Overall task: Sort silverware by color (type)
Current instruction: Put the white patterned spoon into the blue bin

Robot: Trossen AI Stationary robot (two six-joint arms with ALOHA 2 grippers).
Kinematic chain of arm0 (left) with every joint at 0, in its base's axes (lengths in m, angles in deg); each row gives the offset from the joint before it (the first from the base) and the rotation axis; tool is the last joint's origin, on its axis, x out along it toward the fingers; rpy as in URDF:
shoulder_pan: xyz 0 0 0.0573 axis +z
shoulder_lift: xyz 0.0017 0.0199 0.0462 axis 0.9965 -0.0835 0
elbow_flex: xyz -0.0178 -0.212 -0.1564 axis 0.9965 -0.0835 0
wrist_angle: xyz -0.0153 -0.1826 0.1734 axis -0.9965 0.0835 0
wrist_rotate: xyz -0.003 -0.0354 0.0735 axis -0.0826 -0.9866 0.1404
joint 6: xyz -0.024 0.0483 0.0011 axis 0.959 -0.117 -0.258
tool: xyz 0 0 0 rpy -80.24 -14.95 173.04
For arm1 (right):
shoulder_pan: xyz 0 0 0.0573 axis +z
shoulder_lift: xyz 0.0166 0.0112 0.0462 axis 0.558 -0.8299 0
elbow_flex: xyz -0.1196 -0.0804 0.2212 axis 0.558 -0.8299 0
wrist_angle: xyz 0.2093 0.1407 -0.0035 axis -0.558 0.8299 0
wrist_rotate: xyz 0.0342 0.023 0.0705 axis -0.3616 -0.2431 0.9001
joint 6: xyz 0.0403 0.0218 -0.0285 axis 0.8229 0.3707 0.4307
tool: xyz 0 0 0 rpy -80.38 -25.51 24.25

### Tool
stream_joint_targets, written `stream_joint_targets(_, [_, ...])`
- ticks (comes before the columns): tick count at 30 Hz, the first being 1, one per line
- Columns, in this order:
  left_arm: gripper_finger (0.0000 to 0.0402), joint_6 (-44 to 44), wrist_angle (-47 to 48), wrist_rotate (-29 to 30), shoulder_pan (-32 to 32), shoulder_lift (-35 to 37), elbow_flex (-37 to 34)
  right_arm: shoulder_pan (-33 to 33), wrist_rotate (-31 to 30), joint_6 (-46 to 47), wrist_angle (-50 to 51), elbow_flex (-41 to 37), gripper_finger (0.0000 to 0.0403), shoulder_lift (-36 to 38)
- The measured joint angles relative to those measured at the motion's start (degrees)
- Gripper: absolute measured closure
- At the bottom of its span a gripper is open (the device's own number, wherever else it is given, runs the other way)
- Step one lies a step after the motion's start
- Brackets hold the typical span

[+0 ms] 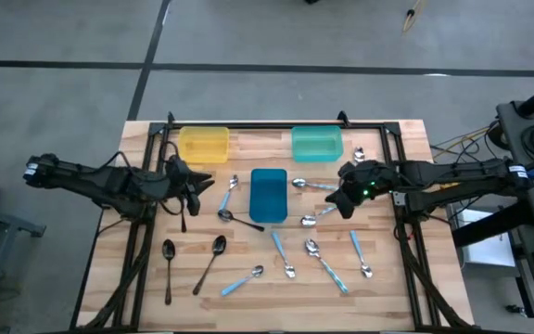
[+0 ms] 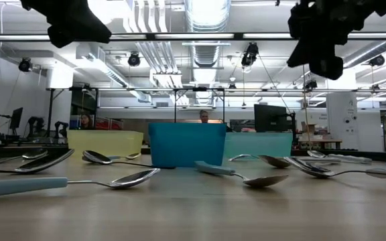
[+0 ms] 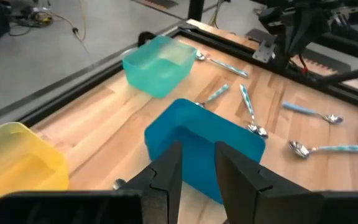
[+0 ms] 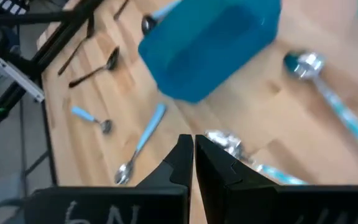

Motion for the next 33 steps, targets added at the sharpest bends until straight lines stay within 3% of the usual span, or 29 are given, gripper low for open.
stream_joint_targets(9, [0.0326,0.0,0.3,0.0,0.0,-3.9,0.3,-0.3,1.4,6.9,5.4,2.1,0.0394,-6.4])
stream_joint_targets(16, [0.0326,0.0,0.3,-0.1,0.0,-5.9,0.9,-3.1,1.0,6.2,10.8,7.0,0.0394,-11.5])
stream_joint_targets(26, [0.0326,-0.7,0.0,0.5,0.1,-6.3,1.4,-8.3,0.7,-6.8,22.6,16.5,0.0394,-21.5])
stream_joint_targets(33, [0.0326,-2.4,-0.6,9.9,0.1,-6.4,1.4,-9.1,0.8,-27.0,27.2,20.5,0.0394,-28.3])
